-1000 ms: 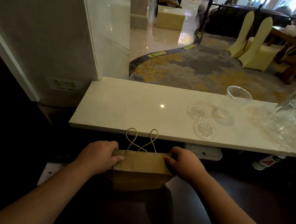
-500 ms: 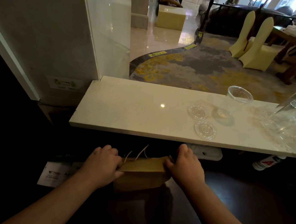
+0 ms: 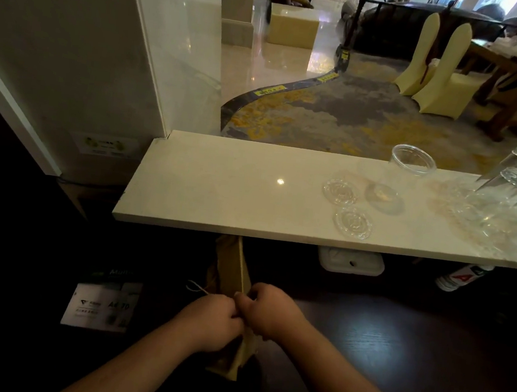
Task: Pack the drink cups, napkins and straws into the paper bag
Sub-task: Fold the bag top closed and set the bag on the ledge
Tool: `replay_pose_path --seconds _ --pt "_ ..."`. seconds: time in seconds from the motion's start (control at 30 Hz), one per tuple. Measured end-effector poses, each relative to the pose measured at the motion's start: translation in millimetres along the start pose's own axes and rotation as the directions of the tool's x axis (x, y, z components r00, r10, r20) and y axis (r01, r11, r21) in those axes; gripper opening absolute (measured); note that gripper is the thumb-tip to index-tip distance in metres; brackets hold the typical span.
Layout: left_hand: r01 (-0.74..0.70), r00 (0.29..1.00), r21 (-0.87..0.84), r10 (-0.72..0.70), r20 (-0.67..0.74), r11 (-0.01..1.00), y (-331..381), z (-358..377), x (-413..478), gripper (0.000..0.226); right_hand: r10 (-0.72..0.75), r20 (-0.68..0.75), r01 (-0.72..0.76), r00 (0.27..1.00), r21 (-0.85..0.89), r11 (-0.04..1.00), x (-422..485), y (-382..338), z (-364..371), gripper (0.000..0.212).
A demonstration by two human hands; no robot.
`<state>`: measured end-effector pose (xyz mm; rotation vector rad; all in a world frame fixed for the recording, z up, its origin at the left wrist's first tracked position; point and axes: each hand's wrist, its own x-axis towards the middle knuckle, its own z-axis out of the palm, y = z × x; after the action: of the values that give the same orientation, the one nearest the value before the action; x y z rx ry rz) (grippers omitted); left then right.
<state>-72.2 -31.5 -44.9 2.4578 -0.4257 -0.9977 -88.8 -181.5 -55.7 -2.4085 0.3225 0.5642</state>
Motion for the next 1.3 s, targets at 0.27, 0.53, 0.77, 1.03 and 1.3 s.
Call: replay_pose_path --seconds 0.27,0.53,0.77,1.03,1.3 --pt "-0.083 0.974 0.048 0.092 -0.208 0.995 -19.5 -7.5 0.3 0.015 -0.125 0.074 0.132 0.989 -0.089 0.987 2.4 1.8 -10.0 0.020" --pt "-0.105 0.818 0.565 0.395 -0.419 0.818 -26.1 -34.1 8.1 0.064 -0.319 0.188 0.370 0.929 -0.431 0.823 2.0 -1.3 -25.0 0.020" --pt "0.014 0.985 0.587 0.089 -0.146 0.809 -28.4 -50.7 9.6 0.031 -0.483 0.164 0.471 0.860 -0.619 0.629 6.5 7.9 -41.4 0.028" --pt "-0.022 0.948 0.495 0.175 -0.265 0.868 -56.5 -34.9 19.1 0.028 -0.236 0.073 0.234 0.969 -0.581 0.779 13.1 30.6 -76.4 0.015" --pt "-0.102 0.898 0.431 0.270 -0.348 0.897 -56.3 -35.1 23.5 0.024 -0.199 0.037 0.191 0.979 -0.496 0.847 2.8 75.4 -87.1 0.004"
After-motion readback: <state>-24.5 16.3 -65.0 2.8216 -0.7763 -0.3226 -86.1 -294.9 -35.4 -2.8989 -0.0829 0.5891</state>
